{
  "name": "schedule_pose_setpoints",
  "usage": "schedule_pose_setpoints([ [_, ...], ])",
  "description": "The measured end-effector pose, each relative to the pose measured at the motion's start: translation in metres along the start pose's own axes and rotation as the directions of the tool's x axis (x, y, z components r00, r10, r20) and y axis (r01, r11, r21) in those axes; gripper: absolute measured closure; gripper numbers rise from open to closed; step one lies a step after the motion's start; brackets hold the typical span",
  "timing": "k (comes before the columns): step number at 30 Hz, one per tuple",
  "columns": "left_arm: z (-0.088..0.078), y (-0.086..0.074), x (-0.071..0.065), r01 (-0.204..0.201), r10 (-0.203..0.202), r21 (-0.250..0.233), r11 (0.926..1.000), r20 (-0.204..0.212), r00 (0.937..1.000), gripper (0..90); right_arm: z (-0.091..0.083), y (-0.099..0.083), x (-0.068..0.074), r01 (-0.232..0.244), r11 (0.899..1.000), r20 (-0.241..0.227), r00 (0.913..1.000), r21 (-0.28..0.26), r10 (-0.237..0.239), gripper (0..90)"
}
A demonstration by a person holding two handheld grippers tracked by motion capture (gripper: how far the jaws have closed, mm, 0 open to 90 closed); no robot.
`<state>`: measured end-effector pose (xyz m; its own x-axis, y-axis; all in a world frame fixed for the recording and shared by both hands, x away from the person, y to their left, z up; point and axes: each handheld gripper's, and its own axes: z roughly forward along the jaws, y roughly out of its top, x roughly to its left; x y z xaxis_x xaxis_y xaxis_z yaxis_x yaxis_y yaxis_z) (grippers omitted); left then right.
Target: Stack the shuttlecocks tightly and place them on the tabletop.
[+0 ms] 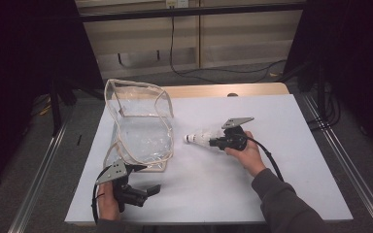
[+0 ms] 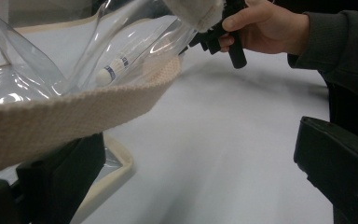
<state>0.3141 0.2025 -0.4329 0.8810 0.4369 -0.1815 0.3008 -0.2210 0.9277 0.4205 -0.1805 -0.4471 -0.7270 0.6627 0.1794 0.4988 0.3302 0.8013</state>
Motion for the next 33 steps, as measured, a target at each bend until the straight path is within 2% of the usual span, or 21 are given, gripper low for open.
schedule_pose_setpoints([
  [12, 0.0, 0.0, 0.0, -0.001, 0.001, 0.001, 1.0, 0.0, 1.0, 2.2, 0.001, -0.001, 0.001, -0.004, 1.0, 0.003, 1.0, 0.011, 0.004, 88.0],
  [17, 0.0, 0.0, 0.0, 0.007, -0.007, -0.006, 1.0, -0.001, 1.0, 2.2, 0.0, -0.002, 0.001, -0.006, 1.0, 0.009, 0.9999, 0.025, 0.006, 77.2],
  [21, 0.0, 0.0, 0.0, -0.001, 0.001, 0.0, 1.0, -0.001, 1.0, 2.2, -0.001, -0.002, 0.002, 0.005, 0.999, 0.021, 0.9998, 0.035, -0.006, 72.1],
  [28, 0.0, 0.0, 0.0, -0.001, 0.001, 0.0, 1.0, -0.002, 1.0, 2.2, -0.008, -0.003, 0.003, 0.004, 1.0, 0.03, 0.9996, 0.021, -0.004, 59.5],
  [33, 0.0, 0.0, 0.0, -0.002, 0.002, -0.001, 1.0, -0.007, 1.0, 2.2, -0.012, -0.001, 0.006, -0.003, 1.0, 0.021, 0.9998, 0.018, 0.002, 54.8],
])
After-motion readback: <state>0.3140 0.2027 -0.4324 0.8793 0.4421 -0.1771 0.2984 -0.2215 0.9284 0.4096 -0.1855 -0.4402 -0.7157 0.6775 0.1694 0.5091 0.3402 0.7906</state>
